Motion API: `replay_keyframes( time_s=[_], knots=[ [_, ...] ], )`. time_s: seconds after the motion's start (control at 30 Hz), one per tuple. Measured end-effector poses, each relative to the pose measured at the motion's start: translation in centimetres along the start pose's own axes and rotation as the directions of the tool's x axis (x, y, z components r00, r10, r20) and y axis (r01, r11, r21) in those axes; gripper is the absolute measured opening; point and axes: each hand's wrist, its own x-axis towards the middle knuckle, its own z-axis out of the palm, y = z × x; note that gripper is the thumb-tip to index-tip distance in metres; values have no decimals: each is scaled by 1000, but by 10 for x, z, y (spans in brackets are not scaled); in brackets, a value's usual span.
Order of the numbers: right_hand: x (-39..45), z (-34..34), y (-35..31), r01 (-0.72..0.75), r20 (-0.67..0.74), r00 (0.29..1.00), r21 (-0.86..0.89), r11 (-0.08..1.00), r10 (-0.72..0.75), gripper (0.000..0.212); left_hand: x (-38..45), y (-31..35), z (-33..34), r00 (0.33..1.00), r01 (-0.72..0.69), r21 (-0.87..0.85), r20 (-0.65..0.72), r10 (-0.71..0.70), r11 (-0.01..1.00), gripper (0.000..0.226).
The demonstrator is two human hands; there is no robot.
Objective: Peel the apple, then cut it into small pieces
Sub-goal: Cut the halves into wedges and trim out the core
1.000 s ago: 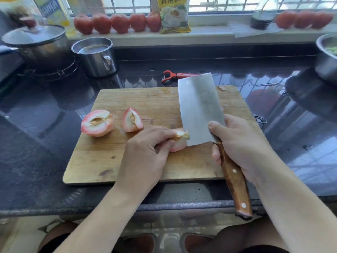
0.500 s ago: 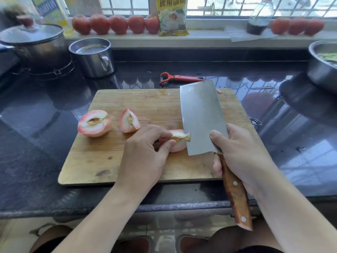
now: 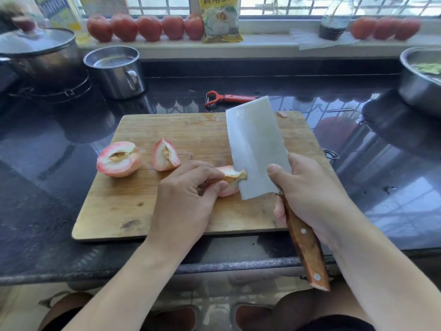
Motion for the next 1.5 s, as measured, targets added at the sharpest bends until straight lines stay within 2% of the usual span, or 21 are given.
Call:
replay_keyframes(
  time_s=[0.2,0.43,0.6,0.9,1.07,1.5],
  knots=[
    [2,-2,1,-49,72,996,70,996,44,18,4,0,-2,997,68,-56,29,-67,996,18],
    [-5,1,0,31,33,999,-82,996,-28,19,4,4,-1,994,112,-76,12,-112,991,16],
    [3,3,-3,-41,50,998,6,999,40,15,4,2,-2,996,89,-72,24,-87,993,16],
    [8,4,2,-37,90,995,33,999,34,17,6,2,-3,989,149,-138,44,-144,979,15],
    [5,2,5,-83,126,990,103,991,70,20,5,5,-3,987,157,-135,45,-153,978,13],
    [18,12,6,-80,129,990,117,990,64,20,4,6,-4,986,161,-109,54,-156,981,9]
  ],
)
